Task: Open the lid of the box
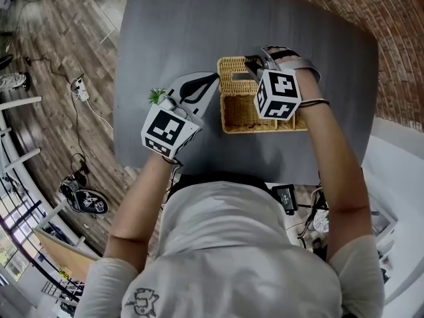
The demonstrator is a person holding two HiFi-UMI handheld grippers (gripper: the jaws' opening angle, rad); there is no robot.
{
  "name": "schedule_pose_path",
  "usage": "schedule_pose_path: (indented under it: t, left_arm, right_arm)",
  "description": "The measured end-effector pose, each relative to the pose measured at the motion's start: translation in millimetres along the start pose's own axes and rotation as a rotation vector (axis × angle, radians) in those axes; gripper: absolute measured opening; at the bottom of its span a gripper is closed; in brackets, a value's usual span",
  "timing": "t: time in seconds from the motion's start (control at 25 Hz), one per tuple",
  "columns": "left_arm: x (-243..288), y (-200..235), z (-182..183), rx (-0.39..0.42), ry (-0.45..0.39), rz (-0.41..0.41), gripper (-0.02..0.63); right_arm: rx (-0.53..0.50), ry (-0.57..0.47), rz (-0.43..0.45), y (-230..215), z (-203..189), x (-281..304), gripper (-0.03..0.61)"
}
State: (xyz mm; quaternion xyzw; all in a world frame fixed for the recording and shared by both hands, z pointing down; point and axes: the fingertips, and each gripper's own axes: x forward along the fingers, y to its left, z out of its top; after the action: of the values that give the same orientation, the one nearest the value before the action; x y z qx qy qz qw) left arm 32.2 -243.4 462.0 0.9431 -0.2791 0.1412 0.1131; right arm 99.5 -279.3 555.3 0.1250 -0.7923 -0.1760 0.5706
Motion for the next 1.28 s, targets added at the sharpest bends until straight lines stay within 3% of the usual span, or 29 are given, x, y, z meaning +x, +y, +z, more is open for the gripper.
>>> schedule_pose_path:
  t: [0.44,0.56,0.84,1.28]
  left_arm:
    - [9.1,2.3,-3.0,-0.002,0.002,0.007,0.011]
    - [8.3,2.0,-1.7,-0.003,0.002,0.005,0.011]
    - [1.3,-4.0,5.5,0.012,-0.008,-0.005,0.011]
    - [-30.2,-24.5,19.0,0.054,-0.038,-0.048,0.011]
  right_arm:
    - [-0.027,0.022,-0.030,-3.1,-6.6,13.4,0.062]
    - [-0.035,0.024,-0.054,-6.5,-5.2,11.8,0.034]
    - [-0.039,0.024,-0.092,-6.9,3.4,-0.4,0.049]
    - [0.043,0.013,-0.131,23.3,30.1,-31.6,0.049]
